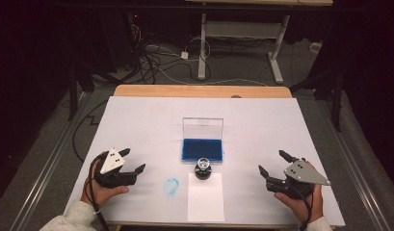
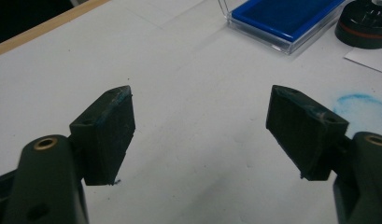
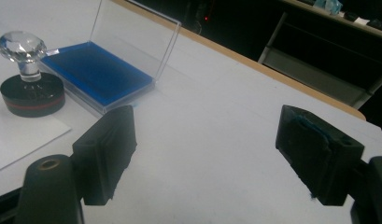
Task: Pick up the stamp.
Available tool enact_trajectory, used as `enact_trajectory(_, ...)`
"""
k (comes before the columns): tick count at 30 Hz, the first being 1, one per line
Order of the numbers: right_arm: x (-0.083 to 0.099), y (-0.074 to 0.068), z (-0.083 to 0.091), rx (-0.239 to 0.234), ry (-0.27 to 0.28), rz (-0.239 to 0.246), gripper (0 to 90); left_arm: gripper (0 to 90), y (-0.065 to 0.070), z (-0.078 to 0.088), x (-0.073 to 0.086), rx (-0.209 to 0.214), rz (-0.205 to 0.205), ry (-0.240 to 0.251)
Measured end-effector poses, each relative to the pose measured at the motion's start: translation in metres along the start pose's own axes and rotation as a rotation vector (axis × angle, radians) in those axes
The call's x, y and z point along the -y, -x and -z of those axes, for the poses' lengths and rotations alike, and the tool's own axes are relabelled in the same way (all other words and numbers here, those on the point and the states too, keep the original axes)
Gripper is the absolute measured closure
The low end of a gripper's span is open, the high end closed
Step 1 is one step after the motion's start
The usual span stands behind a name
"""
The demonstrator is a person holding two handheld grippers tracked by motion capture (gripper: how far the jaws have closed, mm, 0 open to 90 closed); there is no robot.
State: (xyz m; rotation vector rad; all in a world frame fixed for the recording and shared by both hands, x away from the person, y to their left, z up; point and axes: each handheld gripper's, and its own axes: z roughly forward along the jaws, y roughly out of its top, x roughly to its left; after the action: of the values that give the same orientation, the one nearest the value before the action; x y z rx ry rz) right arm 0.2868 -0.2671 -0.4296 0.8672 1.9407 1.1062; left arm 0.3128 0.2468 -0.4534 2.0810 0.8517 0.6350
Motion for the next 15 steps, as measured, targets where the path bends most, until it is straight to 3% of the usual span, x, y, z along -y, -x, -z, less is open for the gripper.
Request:
enact_trajectory(10,-0.0047,0.0038,0.0026,0.012,0.018,0.003,20.1,23.3,0.0042,0.0021,0.004,-0.003,-0.015,-0.025)
enact_trajectory(15,-0.0077,0.0043,-0.0006,-0.012,0.02,-0.002,20.5,24.2,0.0039,0.0035,0.0054,-0.006,-0.016,-0.03)
